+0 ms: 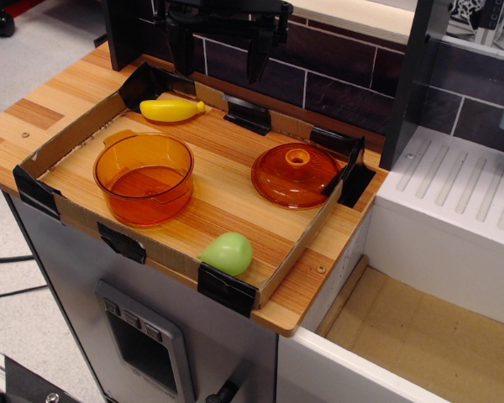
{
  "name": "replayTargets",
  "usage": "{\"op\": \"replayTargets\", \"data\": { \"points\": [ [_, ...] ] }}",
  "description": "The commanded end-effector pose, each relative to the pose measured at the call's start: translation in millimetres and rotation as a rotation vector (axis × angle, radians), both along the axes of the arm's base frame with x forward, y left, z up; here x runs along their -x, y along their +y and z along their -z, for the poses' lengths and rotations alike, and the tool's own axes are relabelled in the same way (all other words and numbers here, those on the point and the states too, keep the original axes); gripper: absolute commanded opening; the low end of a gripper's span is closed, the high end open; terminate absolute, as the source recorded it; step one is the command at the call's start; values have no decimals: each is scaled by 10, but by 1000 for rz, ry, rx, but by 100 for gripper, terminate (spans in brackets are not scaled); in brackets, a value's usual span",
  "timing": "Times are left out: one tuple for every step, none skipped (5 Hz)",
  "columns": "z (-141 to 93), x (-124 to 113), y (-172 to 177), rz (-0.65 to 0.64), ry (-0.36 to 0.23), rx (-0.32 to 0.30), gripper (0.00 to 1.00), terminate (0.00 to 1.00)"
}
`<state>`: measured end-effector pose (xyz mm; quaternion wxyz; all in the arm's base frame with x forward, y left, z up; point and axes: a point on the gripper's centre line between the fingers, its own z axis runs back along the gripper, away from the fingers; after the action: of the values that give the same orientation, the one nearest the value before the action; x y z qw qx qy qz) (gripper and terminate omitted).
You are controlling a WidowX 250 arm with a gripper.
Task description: Put banana in pot
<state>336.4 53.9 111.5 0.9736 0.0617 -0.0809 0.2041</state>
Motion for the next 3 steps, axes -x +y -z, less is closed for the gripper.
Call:
{"op": "replayTargets", "data": {
  "points": [
    [0, 0, 0, 0, 0, 0, 100, 0],
    [-125, -81, 119, -246, -88, 83, 100, 0],
    [-107, -126, 321, -496, -127, 127, 100, 0]
  ]
}}
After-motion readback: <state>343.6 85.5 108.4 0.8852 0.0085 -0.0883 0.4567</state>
